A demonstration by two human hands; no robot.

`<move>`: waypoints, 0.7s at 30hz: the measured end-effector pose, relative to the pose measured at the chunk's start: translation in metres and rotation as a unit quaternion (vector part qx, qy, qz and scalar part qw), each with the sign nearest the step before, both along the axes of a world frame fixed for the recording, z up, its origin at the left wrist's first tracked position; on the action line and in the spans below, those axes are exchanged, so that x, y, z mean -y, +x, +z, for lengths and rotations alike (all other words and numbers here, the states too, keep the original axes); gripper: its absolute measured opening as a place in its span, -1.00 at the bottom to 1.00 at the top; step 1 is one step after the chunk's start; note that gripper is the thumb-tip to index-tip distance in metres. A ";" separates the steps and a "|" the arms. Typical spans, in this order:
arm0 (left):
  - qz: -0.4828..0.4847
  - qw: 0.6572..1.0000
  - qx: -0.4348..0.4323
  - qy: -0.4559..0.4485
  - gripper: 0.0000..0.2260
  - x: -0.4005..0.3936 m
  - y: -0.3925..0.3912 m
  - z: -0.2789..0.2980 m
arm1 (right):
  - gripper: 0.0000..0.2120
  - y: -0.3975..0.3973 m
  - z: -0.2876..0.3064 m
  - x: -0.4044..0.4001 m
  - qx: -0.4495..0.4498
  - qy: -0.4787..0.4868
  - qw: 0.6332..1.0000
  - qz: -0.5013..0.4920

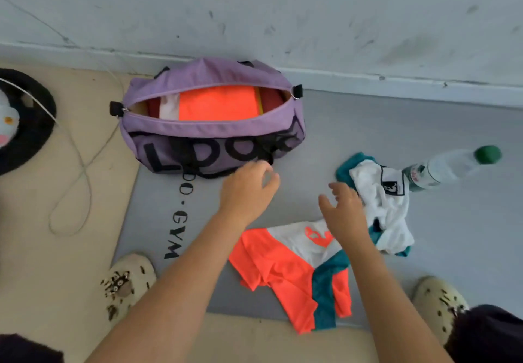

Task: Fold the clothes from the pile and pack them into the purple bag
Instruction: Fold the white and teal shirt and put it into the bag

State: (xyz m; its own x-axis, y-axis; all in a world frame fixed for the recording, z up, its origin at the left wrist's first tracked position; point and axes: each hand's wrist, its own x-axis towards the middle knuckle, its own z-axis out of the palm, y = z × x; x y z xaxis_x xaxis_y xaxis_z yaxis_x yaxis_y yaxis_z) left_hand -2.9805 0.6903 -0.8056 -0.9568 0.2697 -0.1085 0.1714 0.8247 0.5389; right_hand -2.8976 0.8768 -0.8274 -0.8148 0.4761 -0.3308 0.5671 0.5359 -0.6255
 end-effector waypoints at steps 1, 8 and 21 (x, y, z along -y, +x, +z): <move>-0.019 0.997 0.079 -0.009 -0.79 -0.015 0.018 -0.015 | -0.63 0.024 -0.014 -0.008 0.045 -0.013 0.998 -0.043; 0.003 0.938 0.345 -0.008 -0.63 -0.051 0.114 -0.094 | -0.45 0.115 -0.067 -0.019 0.119 -0.118 0.966 -0.195; 0.060 0.774 0.547 0.313 -0.50 -0.026 0.122 0.025 | -0.59 0.071 0.051 0.000 -0.001 -0.475 0.866 -0.153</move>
State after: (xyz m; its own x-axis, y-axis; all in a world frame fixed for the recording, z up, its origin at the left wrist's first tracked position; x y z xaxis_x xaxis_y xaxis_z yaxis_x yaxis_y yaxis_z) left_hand -2.8585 0.7162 -0.7801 -0.4075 0.5132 -0.7554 -0.7271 0.3182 0.6084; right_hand -2.8268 0.8765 -0.7766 -0.6989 0.1838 -0.6912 0.5903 -0.3974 -0.7026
